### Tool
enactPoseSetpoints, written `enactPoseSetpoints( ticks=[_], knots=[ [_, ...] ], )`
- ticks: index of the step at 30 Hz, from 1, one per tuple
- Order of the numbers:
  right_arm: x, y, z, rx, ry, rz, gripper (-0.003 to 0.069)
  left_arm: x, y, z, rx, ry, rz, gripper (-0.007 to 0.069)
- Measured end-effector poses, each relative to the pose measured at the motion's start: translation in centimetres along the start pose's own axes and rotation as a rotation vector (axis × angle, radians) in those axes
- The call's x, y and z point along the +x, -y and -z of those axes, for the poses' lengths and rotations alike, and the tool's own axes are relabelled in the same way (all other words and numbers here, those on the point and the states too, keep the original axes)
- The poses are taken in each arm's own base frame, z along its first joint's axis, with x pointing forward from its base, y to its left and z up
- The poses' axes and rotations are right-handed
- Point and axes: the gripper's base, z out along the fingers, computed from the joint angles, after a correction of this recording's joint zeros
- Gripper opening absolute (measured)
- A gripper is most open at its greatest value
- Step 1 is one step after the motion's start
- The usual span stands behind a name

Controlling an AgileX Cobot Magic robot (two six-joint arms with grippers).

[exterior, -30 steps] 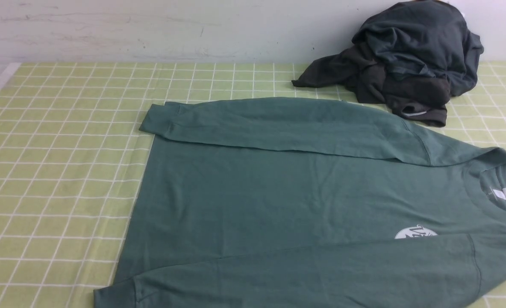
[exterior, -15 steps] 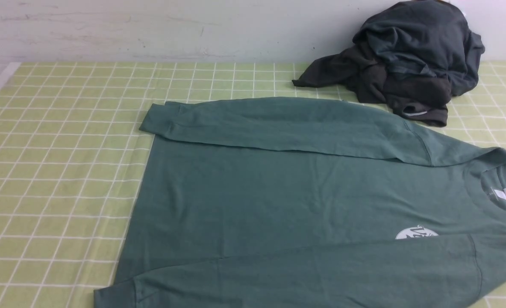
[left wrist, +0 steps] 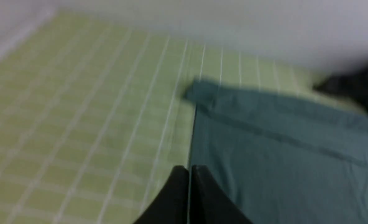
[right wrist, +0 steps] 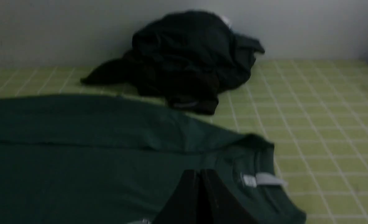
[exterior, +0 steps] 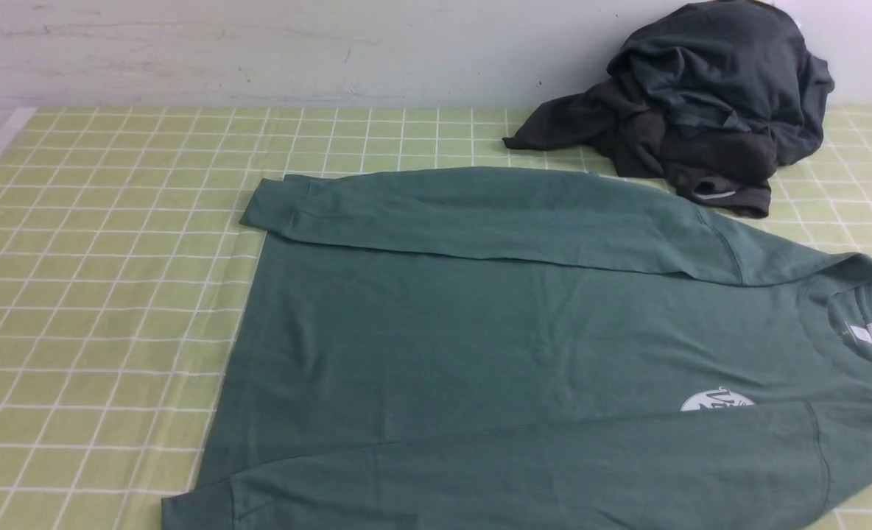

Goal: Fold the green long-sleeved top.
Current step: Use the left arm to clamp the cuff closest to it

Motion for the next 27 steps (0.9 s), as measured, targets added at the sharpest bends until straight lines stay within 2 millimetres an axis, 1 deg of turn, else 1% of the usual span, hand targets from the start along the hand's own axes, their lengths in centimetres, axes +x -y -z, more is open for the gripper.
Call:
enactPoseSetpoints(
  ticks=[1,2,4,5,6,8,9,10,13,14,15,16,17,19,20,21,22,23,24,27],
  knots=[
    [0.7,-0.3,-1.0,-0.023,-0.104,0.024,-0.0006,0.7,0.0,-1.0,0.002,-0.094,0.016,0.0000],
    [1.0,-0.5,-1.2,-0.036,-0.141,0.025,-0.0006,0.9,0.0,-1.5,0.000,-0.121,0.017,0.0000],
    [3.2,-1.7,-3.5,-0.129,-0.393,0.119,-0.0006,2.5,0.0,-3.6,0.025,-0.320,-0.014,0.0000],
    [3.8,-2.0,-4.2,-0.156,-0.452,0.144,-0.0006,2.9,0.1,-4.1,0.037,-0.366,-0.008,0.0000],
    [4.7,-2.7,-5.1,-0.212,-0.515,0.184,-0.0006,3.6,0.1,-5.4,0.059,-0.468,-0.063,0.0000],
    [5.3,-3.8,-6.1,-0.286,-0.558,0.230,-0.0006,4.5,0.1,-6.8,0.093,-0.588,-0.097,0.0008],
    [5.4,-3.8,-6.2,-0.291,-0.563,0.232,-0.0006,4.6,0.1,-7.0,0.096,-0.603,-0.100,0.0010],
    [5.5,-4.8,-7.0,-0.346,-0.544,0.270,-0.0006,5.4,0.1,-8.3,0.114,-0.702,-0.101,0.0024],
    [5.5,-5.7,-8.3,-0.389,-0.513,0.280,-0.0006,6.9,0.0,-9.7,0.126,-0.853,-0.117,0.0067],
    [5.5,-5.8,-8.4,-0.396,-0.511,0.273,-0.0006,7.0,0.0,-9.8,0.126,-0.865,-0.121,0.0075],
    [5.5,-6.0,-8.7,-0.408,-0.513,0.261,-0.0006,7.6,0.1,-10.3,0.123,-0.915,-0.149,0.0100],
    [5.6,-6.0,-8.8,-0.410,-0.516,0.263,-0.0006,7.6,0.2,-10.3,0.123,-0.918,-0.156,0.0104],
    [5.6,-6.2,-8.9,-0.424,-0.520,0.253,-0.0006,8.1,0.3,-10.6,0.112,-0.949,-0.184,0.0127],
    [5.7,-6.4,-8.9,-0.446,-0.518,0.247,-0.0006,8.6,0.6,-10.9,0.068,-0.956,-0.240,0.0175],
    [5.6,-6.4,-8.9,-0.450,-0.516,0.246,-0.0006,8.5,0.5,-11.0,0.062,-0.952,-0.241,0.0179],
    [5.6,-6.6,-8.9,-0.462,-0.511,0.241,-0.0006,8.5,0.6,-11.4,0.026,-0.906,-0.284,0.0223],
    [5.6,-6.6,-8.9,-0.467,-0.509,0.238,-0.0006,8.4,0.6,-11.7,0.006,-0.874,-0.301,0.0244],
    [5.6,-6.6,-8.9,-0.467,-0.509,0.238,-0.0006,8.4,0.6,-11.8,0.004,-0.876,-0.297,0.0248],
    [5.6,-6.6,-8.9,-0.471,-0.508,0.237,-0.0006,8.2,0.4,-12.4,-0.027,-0.824,-0.318,0.0294],
    [5.6,-6.7,-8.9,-0.472,-0.507,0.235,-0.0006,8.2,0.1,-13.3,-0.065,-0.788,-0.327,0.0340]
  ],
)
